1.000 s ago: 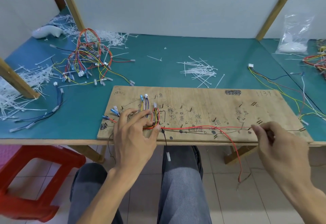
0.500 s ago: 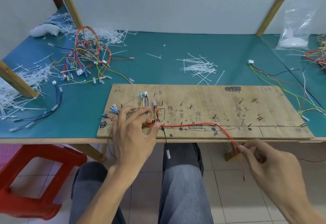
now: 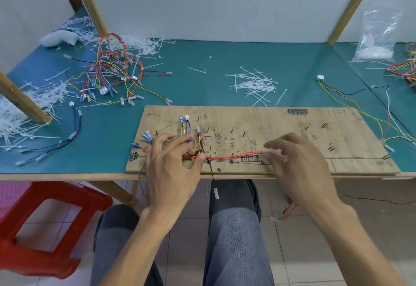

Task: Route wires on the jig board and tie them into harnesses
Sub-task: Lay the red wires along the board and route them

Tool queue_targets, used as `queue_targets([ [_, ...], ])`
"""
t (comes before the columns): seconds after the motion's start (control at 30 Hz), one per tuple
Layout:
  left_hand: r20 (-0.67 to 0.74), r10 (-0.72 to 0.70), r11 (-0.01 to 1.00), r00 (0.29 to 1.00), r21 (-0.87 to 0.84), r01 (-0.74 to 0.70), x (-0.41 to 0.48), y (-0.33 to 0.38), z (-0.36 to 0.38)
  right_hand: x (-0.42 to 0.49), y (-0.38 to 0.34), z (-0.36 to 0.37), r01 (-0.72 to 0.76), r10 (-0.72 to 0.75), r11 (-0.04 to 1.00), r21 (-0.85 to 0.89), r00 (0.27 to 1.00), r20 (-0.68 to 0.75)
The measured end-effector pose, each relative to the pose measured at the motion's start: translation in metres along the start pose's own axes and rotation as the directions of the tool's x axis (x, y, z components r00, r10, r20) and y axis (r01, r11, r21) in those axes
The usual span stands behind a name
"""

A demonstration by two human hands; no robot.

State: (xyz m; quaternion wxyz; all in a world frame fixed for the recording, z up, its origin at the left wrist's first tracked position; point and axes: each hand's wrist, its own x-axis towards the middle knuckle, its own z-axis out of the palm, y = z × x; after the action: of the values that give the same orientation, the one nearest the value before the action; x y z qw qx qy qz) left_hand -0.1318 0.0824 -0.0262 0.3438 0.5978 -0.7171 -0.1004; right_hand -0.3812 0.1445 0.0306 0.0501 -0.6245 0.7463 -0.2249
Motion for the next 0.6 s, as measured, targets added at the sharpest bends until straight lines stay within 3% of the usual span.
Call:
queue_targets([
  [0.17, -0.002, -0.004, 1.0, 1.0, -0.008, 0.004, -0.001, -0.001, 0.0, 0.006, 0.021, 0.029, -0.034, 0.071, 0.971, 0.235, 0.986, -0.152],
  [0.3, 0.0, -0.003, 1.0, 1.0, 0.006, 0.003, 0.0, 0.001, 0.0, 0.01, 0.034, 0.027, -0.099, 0.148, 0.917, 0.387, 0.984, -0.1],
  [0.6, -0.049, 0.035, 0.995, 0.998, 0.095, -0.03, -0.006, 0.004, 0.001, 0.009, 0.036, 0.041, 0.19, -0.145, 0.973, 0.13, 0.943, -0.299],
])
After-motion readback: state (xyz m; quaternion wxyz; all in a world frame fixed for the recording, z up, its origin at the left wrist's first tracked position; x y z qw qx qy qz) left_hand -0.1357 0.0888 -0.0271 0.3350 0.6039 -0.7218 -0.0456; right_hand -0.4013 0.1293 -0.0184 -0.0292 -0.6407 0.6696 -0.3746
